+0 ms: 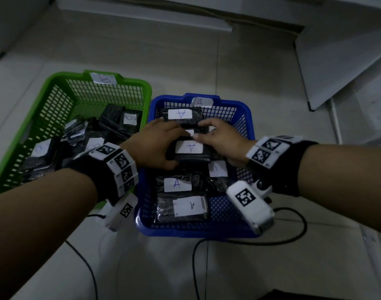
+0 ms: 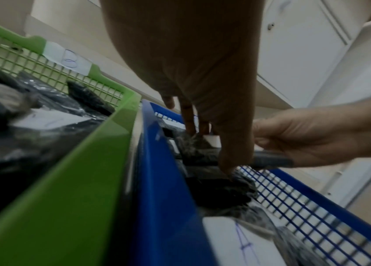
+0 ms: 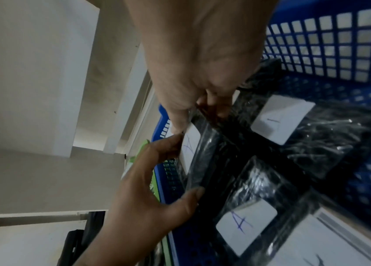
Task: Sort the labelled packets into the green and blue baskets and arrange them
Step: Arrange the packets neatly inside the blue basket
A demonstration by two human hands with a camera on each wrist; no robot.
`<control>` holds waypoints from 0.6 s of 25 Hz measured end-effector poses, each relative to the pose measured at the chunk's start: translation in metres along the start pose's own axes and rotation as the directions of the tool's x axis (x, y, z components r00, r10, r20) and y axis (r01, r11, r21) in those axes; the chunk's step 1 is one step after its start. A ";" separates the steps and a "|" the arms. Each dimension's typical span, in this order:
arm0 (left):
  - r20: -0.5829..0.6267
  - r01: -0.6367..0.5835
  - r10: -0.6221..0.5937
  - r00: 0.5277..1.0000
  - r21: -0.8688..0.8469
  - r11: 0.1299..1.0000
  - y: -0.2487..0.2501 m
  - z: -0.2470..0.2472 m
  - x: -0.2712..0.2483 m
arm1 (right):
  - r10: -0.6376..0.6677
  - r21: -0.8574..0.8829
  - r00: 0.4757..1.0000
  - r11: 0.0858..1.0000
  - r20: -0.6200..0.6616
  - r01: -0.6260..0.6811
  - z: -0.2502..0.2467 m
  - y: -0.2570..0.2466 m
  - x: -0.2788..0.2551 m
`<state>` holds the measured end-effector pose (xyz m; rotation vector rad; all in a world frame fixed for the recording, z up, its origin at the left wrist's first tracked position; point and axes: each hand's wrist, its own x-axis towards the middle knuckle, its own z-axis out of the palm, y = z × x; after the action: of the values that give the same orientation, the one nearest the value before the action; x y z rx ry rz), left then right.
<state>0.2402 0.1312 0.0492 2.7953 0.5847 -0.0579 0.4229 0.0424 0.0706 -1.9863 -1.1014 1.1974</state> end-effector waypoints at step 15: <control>0.175 -0.094 0.100 0.980 -0.044 0.995 0.008 0.014 0.017 | -0.023 -0.561 0.999 0.827 0.037 0.040 -0.008 0.072 -0.054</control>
<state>0.2597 0.1268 0.0360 2.7425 0.4018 -0.2697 0.4415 -0.0413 0.0406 -2.3668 -1.6429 0.9500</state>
